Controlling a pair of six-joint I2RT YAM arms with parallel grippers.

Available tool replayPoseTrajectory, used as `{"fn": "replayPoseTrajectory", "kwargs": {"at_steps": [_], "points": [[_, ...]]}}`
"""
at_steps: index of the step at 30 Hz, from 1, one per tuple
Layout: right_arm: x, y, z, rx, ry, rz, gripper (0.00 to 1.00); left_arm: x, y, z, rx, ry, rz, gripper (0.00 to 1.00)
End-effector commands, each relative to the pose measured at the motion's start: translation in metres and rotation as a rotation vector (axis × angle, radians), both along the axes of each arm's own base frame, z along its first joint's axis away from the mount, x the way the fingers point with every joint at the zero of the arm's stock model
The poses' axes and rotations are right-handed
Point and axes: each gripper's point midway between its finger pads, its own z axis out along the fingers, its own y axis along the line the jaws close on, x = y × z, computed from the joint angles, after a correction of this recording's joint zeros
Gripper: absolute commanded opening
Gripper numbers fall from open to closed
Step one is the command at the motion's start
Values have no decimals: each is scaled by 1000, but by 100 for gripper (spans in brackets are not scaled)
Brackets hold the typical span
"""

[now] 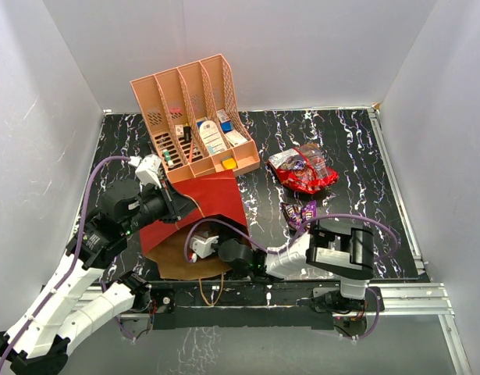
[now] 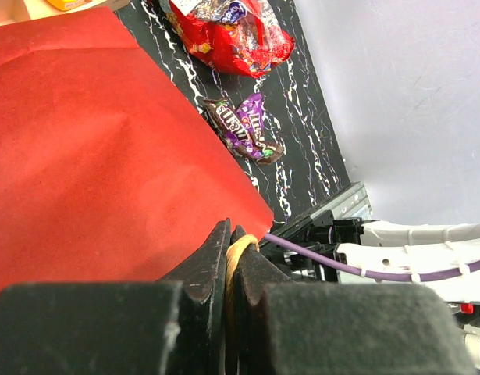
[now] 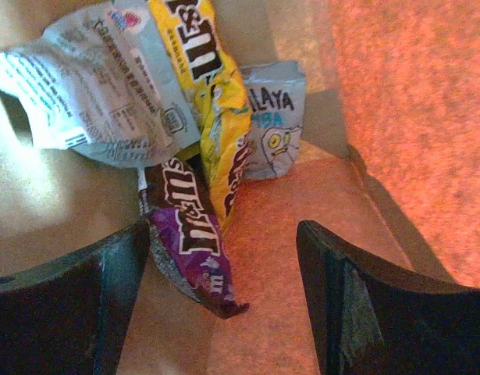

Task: Take the snacks out of the paper bag
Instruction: Take out the snack from the paper bag.

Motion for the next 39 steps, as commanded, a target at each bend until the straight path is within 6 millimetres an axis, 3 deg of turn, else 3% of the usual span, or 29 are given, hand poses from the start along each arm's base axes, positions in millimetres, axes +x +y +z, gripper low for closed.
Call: {"fn": "replayPoseTrajectory", "kwargs": {"at_steps": [1,6,10,14,21,25,34,39], "points": [[9,2,1,48,2,-41,78,0,0,12,-26,-32,-4,0],[19,-1,-13,28,2,-90,71,-1,0,12,-24,-29,-2,0],[22,3,-6,81,-5,-113,52,-1,2,11,-16,-27,6,0],[17,10,-1,118,28,-96,33,0,2,12,-15,-27,5,0],[-4,17,4,163,97,-43,18,2,1,10,-8,-25,6,0],[-20,16,7,167,130,-28,15,1,1,11,-7,-24,5,0],[-82,14,30,300,368,109,9,2,0,10,-8,-20,4,0],[-132,9,40,354,572,314,8,2,0,10,-10,-16,4,0]]}}
